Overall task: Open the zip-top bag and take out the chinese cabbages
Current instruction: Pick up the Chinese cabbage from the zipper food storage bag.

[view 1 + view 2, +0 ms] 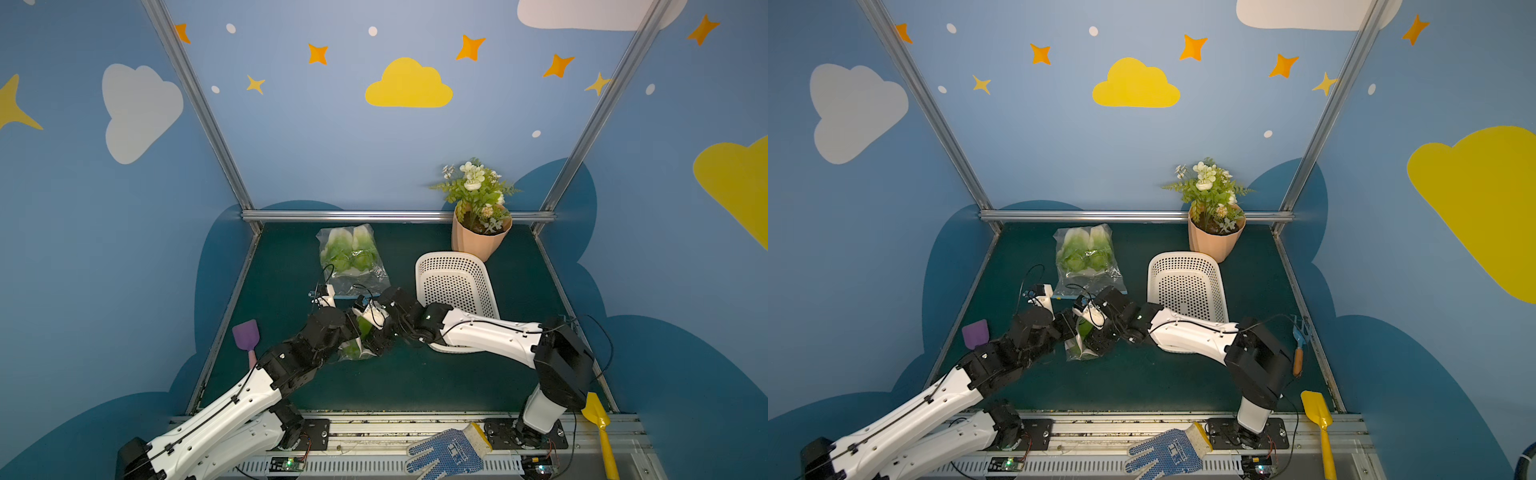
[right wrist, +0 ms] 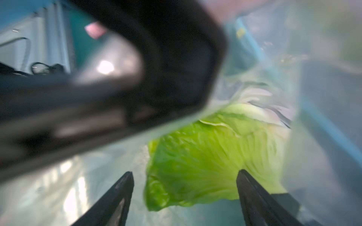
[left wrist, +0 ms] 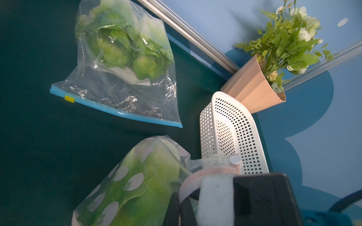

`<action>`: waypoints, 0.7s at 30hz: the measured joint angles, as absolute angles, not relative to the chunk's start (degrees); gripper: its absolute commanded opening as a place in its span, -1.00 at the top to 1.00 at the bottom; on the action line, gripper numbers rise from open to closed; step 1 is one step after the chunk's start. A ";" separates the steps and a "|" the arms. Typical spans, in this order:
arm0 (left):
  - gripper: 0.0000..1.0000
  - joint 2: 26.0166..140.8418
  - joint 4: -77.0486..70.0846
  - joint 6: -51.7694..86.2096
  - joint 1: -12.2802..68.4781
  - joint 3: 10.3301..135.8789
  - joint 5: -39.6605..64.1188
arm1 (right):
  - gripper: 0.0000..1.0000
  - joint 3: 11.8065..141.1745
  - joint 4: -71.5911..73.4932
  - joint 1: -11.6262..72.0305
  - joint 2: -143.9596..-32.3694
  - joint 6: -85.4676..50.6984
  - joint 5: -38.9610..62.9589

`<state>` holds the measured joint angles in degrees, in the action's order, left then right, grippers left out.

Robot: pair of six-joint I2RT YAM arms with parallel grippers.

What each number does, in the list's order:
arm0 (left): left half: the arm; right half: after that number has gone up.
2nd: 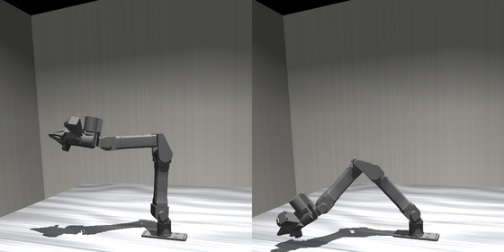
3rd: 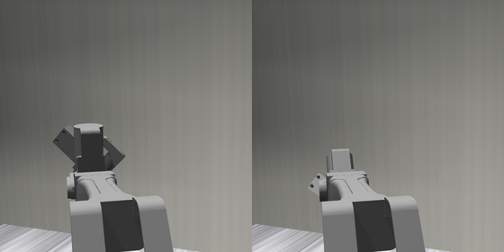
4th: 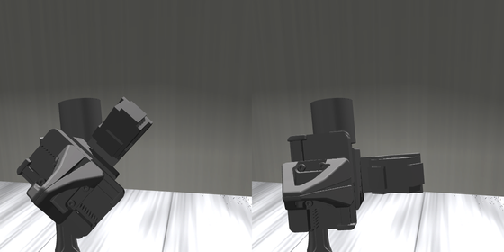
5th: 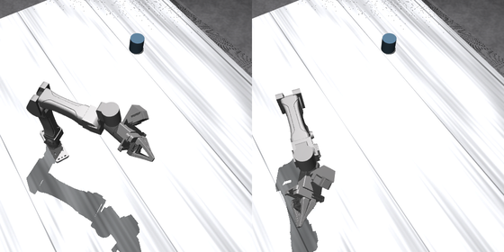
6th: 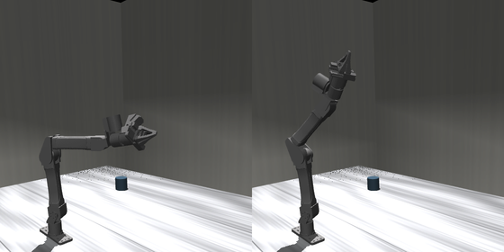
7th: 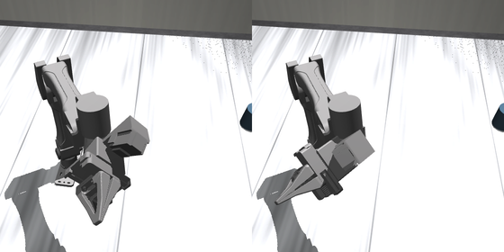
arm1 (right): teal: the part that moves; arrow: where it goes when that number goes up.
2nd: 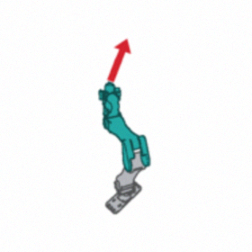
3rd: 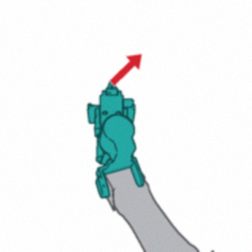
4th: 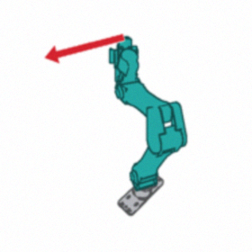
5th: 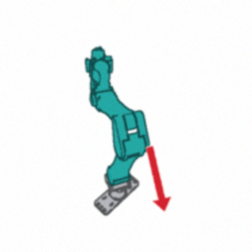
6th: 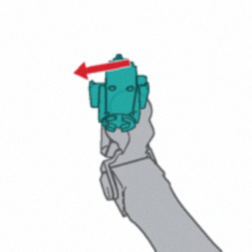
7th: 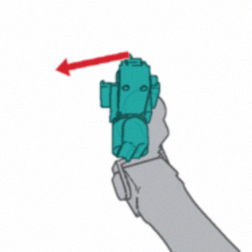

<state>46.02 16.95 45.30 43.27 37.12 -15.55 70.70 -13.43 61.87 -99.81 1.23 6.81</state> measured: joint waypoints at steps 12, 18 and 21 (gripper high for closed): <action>0.91 42.89 15.84 46.37 44.56 35.64 -11.38 | -0.67 75.94 -14.55 62.35 -104.66 -1.54 3.46; 0.91 42.11 16.60 46.57 44.60 35.18 -11.38 | -0.69 76.09 -14.87 62.50 -105.43 -1.34 3.53; 0.91 41.93 17.12 46.59 44.60 34.87 -11.40 | -0.68 76.09 -14.85 62.61 -106.08 -1.28 3.64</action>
<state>41.93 17.12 46.59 44.60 34.87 -11.40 76.09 -14.85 62.61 -106.08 -1.28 3.64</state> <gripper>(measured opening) 0.049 0.844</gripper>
